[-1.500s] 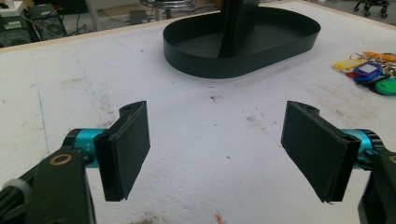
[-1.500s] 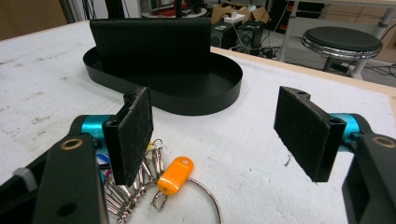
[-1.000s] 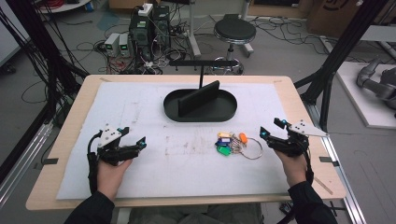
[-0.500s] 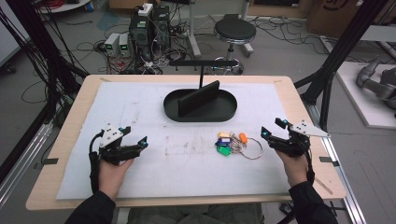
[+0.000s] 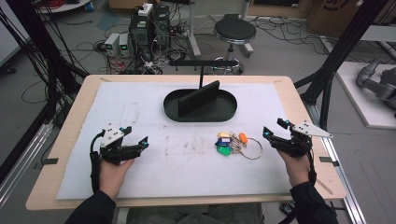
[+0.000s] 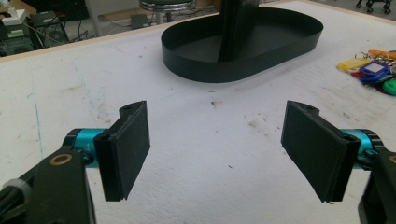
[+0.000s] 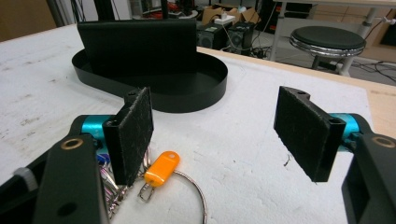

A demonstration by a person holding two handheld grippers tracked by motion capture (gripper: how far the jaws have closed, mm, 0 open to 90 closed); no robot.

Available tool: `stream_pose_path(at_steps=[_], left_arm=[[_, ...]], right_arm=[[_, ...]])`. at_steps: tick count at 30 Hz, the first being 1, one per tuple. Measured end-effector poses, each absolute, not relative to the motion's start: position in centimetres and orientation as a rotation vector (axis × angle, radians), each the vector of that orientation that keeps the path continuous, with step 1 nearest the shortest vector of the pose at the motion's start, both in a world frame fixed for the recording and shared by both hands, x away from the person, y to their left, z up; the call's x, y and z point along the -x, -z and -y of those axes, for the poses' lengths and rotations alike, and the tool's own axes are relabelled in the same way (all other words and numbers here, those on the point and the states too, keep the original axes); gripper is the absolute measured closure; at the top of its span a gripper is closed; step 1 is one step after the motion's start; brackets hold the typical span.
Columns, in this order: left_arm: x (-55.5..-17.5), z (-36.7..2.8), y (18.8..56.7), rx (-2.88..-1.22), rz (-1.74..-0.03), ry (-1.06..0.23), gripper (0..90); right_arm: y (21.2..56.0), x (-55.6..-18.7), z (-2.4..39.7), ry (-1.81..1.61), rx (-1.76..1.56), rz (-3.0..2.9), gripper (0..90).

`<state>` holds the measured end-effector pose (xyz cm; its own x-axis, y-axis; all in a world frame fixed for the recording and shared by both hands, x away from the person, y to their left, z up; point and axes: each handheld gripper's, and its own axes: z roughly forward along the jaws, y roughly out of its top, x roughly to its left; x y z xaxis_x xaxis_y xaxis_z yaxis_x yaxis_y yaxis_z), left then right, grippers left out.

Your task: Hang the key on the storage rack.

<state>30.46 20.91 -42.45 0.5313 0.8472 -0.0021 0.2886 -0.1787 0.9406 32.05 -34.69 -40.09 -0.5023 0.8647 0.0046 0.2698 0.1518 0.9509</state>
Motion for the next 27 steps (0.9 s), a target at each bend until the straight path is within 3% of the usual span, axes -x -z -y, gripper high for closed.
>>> stream_pose_path(at_steps=[5,10,27], left_arm=[[-30.6,-21.3,42.4,-1.727,-0.959,-0.683,23.7],[-30.6,-21.5,42.6,-1.738,-0.962,-0.692,23.7],[-30.8,-22.0,42.7,-1.752,-0.975,-0.723,23.7]], right_arm=[[40.5,-32.4,35.2,-1.324,-1.129,-1.896,30.0],[41.0,-32.9,35.6,-1.288,-1.170,-1.937,36.5],[43.8,-34.1,34.0,-1.051,-1.241,-2.175,66.0]])
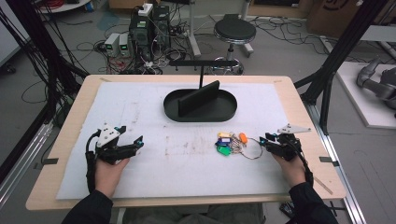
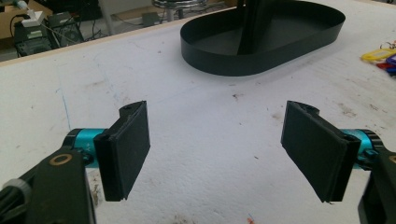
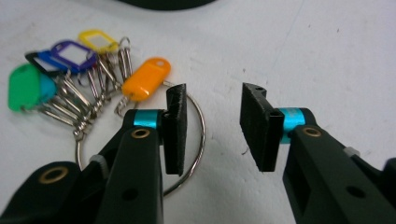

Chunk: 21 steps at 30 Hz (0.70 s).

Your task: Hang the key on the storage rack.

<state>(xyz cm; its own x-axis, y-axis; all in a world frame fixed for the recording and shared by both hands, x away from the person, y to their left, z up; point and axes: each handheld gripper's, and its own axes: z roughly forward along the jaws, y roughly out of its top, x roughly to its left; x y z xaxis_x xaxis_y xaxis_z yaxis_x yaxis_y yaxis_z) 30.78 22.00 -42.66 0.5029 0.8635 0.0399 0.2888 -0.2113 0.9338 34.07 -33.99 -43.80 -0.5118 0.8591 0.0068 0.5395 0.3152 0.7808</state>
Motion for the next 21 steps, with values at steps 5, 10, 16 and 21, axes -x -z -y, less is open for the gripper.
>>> stream_pose_path(at_steps=[5,10,16,21], left_arm=[[-30.7,-21.6,42.6,-1.758,-0.967,-0.726,23.8],[-30.6,-21.5,42.6,-1.763,-0.962,-0.727,23.7],[-30.4,-21.7,42.7,-1.763,-0.967,-0.731,23.8],[-30.1,-22.1,42.7,-1.755,-0.980,-0.735,23.8]], right_arm=[[44.5,-34.3,33.8,-1.011,-1.250,-2.207,70.8],[45.0,-34.7,33.6,-1.000,-1.256,-2.222,71.5],[45.3,-35.4,32.6,-0.952,-1.219,-2.256,77.0],[45.2,-35.5,32.6,-0.951,-1.224,-2.262,83.0]])
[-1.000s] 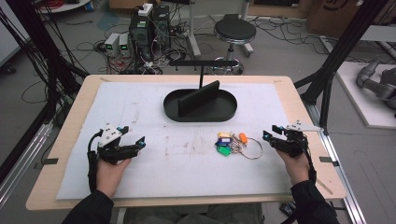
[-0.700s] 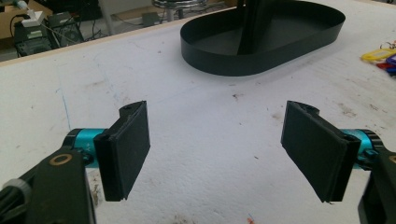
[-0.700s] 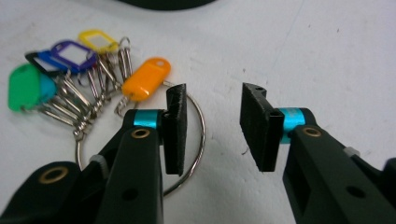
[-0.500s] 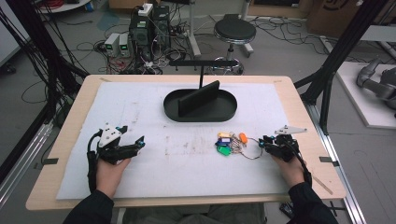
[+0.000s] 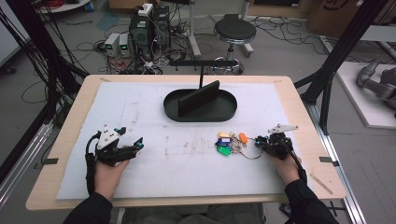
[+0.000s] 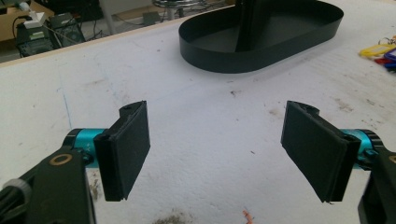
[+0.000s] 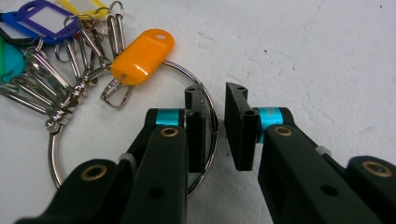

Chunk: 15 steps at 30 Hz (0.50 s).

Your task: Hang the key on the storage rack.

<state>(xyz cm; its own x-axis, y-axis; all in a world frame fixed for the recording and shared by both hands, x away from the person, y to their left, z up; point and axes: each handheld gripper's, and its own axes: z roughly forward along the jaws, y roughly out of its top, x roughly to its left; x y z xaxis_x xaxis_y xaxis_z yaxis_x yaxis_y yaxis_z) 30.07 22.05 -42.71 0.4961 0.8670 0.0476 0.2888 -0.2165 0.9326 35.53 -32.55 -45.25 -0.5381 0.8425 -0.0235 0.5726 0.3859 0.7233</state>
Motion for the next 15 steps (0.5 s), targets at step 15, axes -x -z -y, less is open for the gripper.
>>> stream_pose_path(at_steps=[15], left_arm=[[-29.8,-22.0,42.6,-1.757,-0.975,-0.743,23.8]], right_arm=[[43.9,-35.1,33.0,-1.090,-1.249,-2.178,87.5]])
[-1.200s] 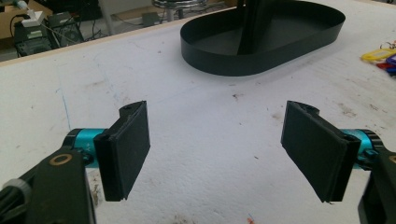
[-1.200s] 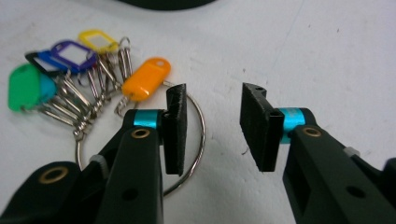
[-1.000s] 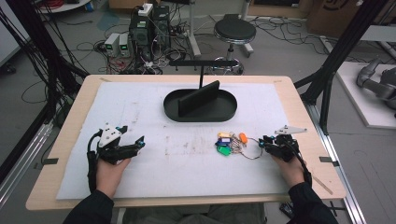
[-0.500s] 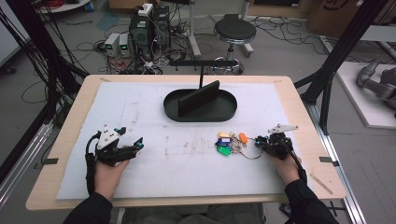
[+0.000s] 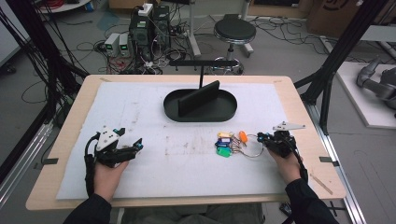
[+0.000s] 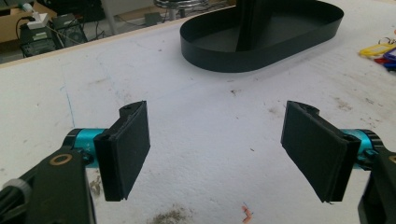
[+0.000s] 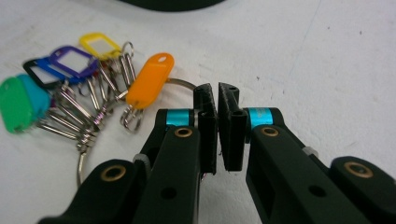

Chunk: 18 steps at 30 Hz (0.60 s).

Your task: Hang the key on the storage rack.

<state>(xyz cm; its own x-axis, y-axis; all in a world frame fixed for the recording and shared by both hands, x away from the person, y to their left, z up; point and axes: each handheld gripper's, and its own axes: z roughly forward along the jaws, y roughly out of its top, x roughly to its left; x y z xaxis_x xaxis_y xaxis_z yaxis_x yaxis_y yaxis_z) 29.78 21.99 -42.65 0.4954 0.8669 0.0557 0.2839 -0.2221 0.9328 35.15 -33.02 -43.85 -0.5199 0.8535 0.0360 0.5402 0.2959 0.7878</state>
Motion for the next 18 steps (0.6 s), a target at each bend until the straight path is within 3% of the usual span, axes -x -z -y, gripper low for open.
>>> stream_pose_path(at_steps=[18], left_arm=[[-29.8,-21.8,42.6,-1.751,-0.970,-0.747,23.7]], right_arm=[[42.1,-33.9,31.9,-1.365,-1.213,-2.069,87.4]])
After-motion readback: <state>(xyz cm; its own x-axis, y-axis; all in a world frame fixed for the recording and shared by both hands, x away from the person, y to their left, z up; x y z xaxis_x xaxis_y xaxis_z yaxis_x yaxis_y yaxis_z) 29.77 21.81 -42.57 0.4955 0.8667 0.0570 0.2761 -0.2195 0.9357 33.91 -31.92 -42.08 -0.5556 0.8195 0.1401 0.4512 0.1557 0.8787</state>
